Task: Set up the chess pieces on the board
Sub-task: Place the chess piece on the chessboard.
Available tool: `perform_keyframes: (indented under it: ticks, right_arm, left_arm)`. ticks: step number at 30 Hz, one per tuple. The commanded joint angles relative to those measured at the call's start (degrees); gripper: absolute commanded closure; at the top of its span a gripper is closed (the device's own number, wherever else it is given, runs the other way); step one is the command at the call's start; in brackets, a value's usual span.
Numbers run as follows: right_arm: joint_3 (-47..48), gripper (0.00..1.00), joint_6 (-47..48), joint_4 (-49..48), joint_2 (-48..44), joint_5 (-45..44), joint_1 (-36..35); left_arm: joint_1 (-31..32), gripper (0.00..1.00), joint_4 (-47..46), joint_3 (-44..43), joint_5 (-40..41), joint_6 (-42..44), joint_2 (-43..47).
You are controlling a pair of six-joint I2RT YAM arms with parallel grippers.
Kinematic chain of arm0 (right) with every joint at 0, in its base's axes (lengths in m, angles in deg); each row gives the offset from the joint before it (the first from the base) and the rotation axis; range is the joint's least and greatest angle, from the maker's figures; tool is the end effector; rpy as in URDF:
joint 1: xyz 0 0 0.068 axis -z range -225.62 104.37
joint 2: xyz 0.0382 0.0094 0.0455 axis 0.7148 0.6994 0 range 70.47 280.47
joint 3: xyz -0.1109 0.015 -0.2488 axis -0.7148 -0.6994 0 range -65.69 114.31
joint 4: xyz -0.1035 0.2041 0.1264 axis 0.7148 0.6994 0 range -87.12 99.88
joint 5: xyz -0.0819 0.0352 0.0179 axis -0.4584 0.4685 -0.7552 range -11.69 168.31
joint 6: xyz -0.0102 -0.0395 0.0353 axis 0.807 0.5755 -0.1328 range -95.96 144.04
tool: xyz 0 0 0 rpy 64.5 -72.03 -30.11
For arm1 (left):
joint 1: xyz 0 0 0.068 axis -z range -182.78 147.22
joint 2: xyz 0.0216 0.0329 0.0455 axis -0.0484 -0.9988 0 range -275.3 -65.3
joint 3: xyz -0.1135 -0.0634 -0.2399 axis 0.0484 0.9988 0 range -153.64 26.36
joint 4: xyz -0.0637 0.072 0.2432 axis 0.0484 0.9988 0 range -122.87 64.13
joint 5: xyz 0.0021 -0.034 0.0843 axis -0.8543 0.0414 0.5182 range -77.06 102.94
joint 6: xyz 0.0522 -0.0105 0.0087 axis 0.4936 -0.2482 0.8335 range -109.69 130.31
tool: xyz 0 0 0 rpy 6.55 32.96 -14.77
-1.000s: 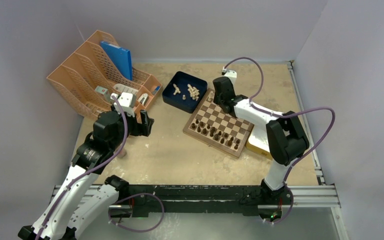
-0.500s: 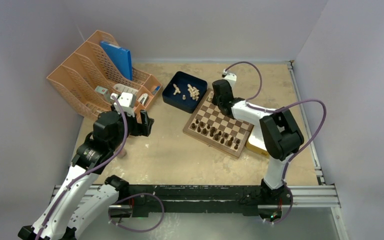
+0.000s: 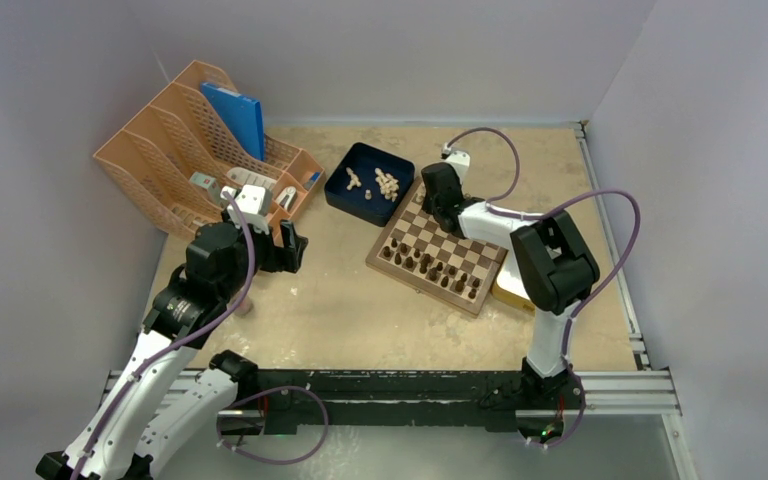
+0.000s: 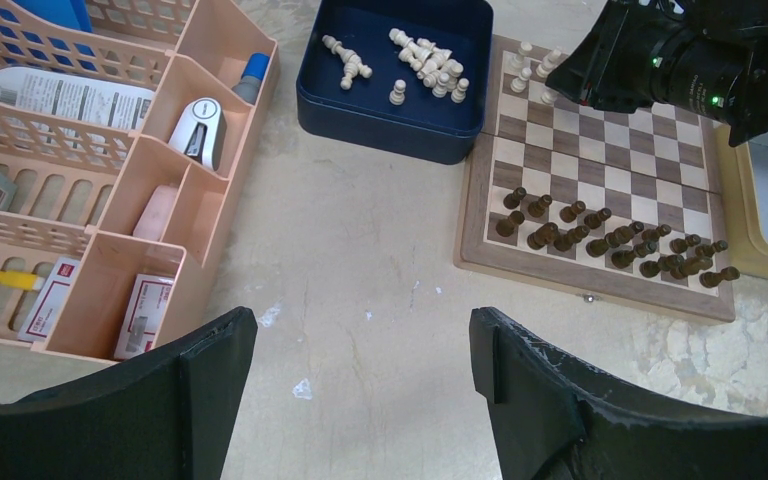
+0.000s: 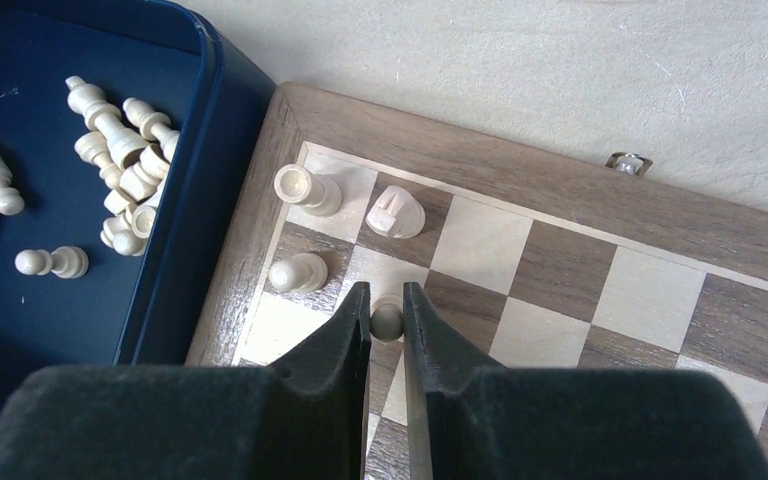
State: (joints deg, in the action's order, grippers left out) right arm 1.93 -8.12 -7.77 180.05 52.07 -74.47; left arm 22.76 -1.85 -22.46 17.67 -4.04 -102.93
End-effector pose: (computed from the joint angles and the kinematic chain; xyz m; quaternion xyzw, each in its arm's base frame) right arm 0.3767 0.1894 0.1880 0.1357 0.8453 0.0719 0.5117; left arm 0.1300 -0.0588 0.3439 0.0561 0.8160 -0.1641 0.5514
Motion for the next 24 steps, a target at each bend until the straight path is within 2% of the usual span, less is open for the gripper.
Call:
perform_keyframes:
  ticks: [1,24]
  right_arm:
    - [2.3,0.83,-0.3,-1.4,0.7,-2.2,0.2]
    - [5.4,0.77,-0.1,2.4,1.6,-3.2,0.1]
  left_arm:
    - [-0.1,0.22,-1.5,0.3,0.1,-0.1,0.5]
    - [-0.1,0.22,-1.4,0.2,0.4,-0.1,0.4]
